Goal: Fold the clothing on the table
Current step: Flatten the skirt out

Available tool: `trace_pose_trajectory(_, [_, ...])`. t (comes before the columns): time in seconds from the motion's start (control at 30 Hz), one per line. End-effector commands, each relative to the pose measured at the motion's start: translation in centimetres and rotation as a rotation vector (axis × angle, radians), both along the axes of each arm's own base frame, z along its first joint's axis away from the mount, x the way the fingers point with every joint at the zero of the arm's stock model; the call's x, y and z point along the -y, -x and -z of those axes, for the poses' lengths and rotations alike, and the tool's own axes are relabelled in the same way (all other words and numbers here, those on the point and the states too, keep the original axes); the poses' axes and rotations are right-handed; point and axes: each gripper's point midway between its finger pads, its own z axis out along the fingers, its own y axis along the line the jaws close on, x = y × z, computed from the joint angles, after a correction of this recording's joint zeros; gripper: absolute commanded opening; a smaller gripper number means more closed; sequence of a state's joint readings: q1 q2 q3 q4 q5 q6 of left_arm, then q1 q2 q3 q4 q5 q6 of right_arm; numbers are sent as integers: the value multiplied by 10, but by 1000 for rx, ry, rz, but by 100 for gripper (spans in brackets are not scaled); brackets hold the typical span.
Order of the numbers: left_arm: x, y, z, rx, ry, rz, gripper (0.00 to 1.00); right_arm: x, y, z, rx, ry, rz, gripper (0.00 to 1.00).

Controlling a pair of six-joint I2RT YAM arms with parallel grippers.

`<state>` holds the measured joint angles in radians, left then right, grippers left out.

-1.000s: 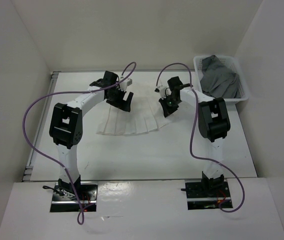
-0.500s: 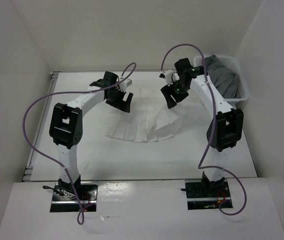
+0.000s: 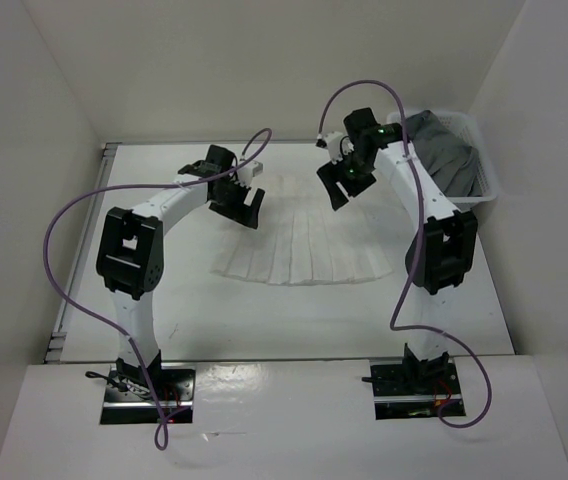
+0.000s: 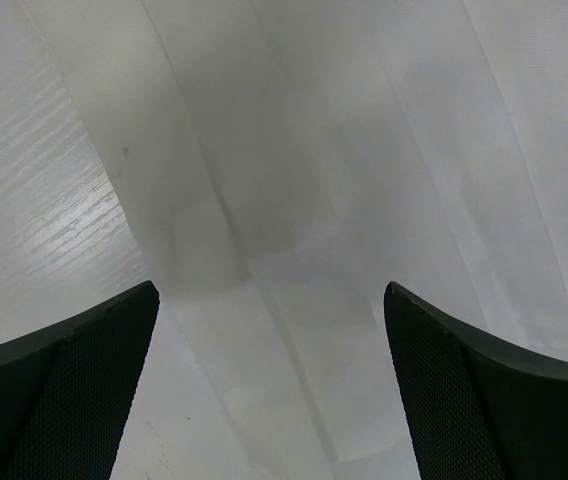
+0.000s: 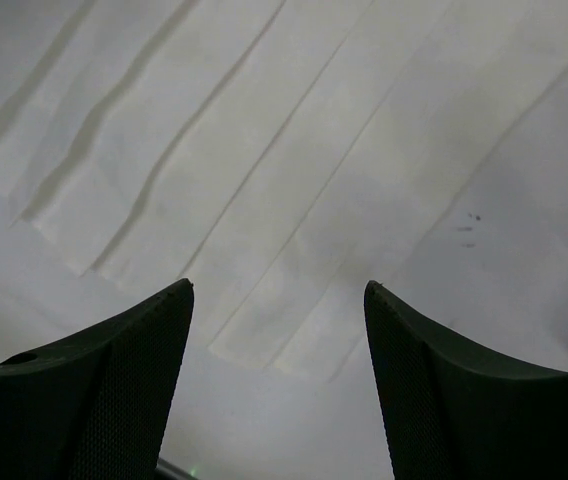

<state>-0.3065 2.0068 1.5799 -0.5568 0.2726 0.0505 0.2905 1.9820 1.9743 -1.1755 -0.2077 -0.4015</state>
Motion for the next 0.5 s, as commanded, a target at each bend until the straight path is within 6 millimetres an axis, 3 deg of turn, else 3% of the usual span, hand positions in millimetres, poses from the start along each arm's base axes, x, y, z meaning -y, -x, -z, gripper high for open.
trace_pose_trajectory(0.0, [7, -5, -23, 68, 11, 21, 99, -29, -33, 35, 52, -45, 27, 74])
trace_pose_trajectory(0.03, [5, -9, -22, 74, -2, 12, 99, -27, -35, 53, 38, -34, 59, 74])
trace_pose_trajectory(0.07, [11, -12, -21, 82, 0, 21, 99, -33, -49, 57, 94, -40, 66, 74])
trace_pose_trajectory(0.17, [10, -22, -12, 95, -34, -17, 99, -27, -72, 82, 136, 0, 160, 74])
trace_pose_trajectory(0.23, [13, -23, -1, 80, -46, -39, 99, -27, -76, 104, 112, 19, 174, 74])
trace_pose_trajectory(0.3, [14, -25, 2, 79, -54, -78, 99, -30, -84, 108, 113, 13, 183, 74])
trace_pose_trajectory(0.47, [16, -23, 33, 44, -116, -138, 99, -41, -89, 110, 104, -11, 182, 74])
